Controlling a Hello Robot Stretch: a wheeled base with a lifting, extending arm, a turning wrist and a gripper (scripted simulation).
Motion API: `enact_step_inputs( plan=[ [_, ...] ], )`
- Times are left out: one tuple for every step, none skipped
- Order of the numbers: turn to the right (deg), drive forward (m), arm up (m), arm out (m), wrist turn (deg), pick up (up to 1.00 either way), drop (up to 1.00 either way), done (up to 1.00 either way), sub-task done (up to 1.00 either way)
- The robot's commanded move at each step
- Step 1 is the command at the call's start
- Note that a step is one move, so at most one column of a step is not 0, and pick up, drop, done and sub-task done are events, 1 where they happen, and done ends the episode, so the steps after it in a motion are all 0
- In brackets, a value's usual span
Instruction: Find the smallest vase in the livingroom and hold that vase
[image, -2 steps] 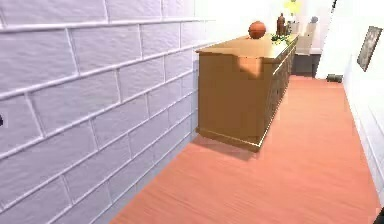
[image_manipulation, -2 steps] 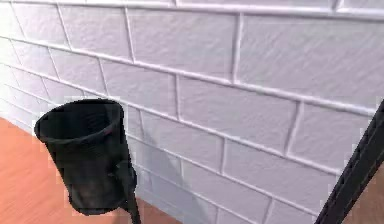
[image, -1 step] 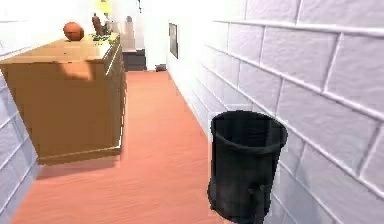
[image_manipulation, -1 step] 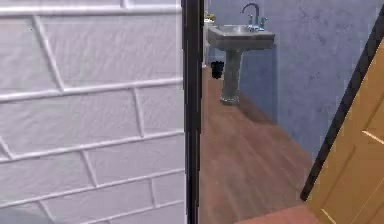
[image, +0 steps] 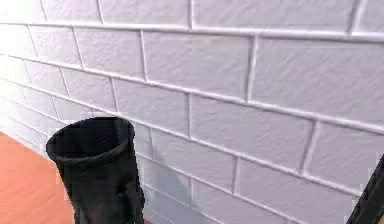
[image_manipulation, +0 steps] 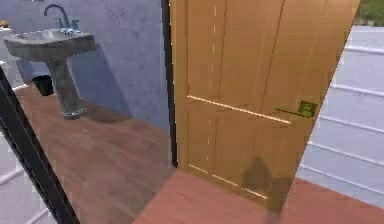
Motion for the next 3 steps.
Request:
enact_step_inputs(
  plan=[
    [45.0,0.0,0.0,0.0,0.0,0.0,0.0,0.0,0.0],
    [27.0,0.0,0.0,0.0,0.0,0.0,0.0,0.0,0.0],
    [0.0,0.4,0.0,0.0,0.0,0.0,0.0,0.0,0.0]
  ],
)
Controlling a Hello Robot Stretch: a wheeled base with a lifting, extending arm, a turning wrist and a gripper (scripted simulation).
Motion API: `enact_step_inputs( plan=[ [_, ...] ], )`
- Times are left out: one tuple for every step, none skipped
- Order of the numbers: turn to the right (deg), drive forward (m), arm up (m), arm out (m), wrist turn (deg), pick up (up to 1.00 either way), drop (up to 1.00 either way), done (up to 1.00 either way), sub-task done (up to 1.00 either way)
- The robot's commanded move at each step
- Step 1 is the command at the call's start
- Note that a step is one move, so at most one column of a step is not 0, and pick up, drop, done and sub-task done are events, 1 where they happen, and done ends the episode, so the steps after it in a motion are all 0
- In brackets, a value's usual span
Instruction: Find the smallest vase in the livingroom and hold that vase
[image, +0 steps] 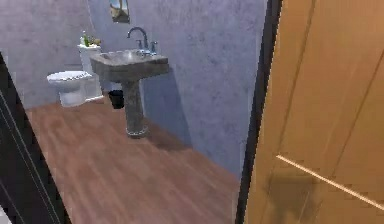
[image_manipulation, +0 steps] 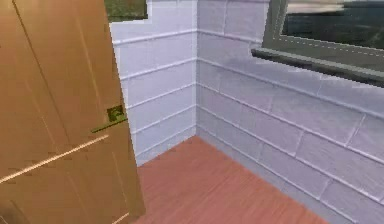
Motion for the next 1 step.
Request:
enact_step_inputs(
  plan=[
    [3.0,0.0,0.0,0.0,0.0,0.0,0.0,0.0,0.0]
  ],
)
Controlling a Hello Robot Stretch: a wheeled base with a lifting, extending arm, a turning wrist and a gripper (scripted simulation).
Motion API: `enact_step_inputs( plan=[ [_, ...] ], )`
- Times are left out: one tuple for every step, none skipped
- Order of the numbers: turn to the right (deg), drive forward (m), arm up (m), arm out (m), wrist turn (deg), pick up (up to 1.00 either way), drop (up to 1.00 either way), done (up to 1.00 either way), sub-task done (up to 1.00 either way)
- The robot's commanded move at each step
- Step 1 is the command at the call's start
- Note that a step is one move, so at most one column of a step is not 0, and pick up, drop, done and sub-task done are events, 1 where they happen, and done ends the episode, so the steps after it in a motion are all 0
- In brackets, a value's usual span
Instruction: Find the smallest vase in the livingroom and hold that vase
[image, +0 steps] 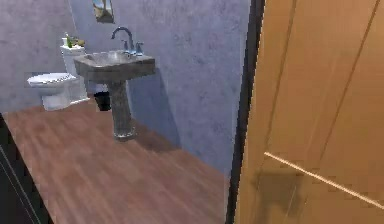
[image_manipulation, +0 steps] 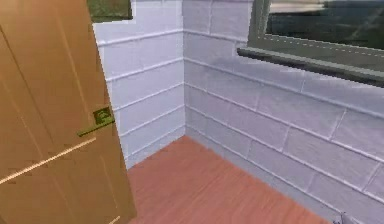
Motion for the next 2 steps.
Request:
enact_step_inputs(
  plan=[
    [0.0,0.4,0.0,0.0,0.0,0.0,0.0,0.0,0.0],
    [-36.0,0.0,0.0,0.0,0.0,0.0,0.0,0.0,0.0]
  ],
)
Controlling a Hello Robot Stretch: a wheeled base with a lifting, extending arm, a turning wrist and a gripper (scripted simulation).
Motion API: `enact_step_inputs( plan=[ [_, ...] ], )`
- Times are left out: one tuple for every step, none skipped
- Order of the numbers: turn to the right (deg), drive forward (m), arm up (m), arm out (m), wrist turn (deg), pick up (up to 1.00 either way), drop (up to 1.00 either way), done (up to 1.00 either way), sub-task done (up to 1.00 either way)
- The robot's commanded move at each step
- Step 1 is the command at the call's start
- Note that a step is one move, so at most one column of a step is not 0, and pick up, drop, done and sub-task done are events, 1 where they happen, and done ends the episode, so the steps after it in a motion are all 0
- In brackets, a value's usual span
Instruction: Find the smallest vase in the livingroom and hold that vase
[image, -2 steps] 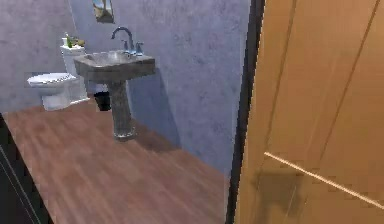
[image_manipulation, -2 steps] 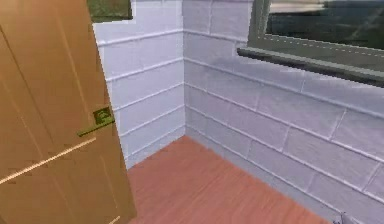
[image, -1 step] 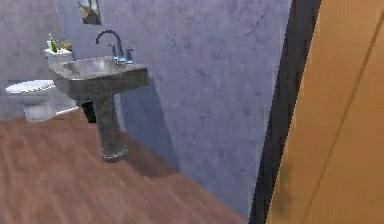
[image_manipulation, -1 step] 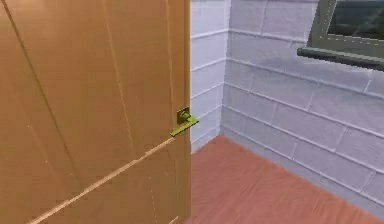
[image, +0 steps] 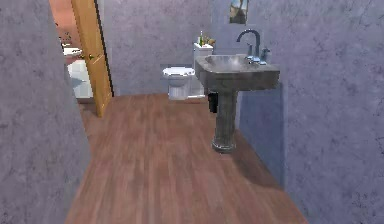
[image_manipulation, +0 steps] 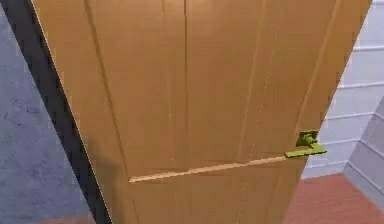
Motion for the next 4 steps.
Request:
enact_step_inputs(
  plan=[
    [0.0,0.3,0.0,0.0,0.0,0.0,0.0,0.0,0.0],
    [-21.0,0.0,0.0,0.0,0.0,0.0,0.0,0.0,0.0],
    [0.0,1.0,0.0,0.0,0.0,0.0,0.0,0.0,0.0],
    [-3.0,0.0,0.0,0.0,0.0,0.0,0.0,0.0,0.0]
  ],
)
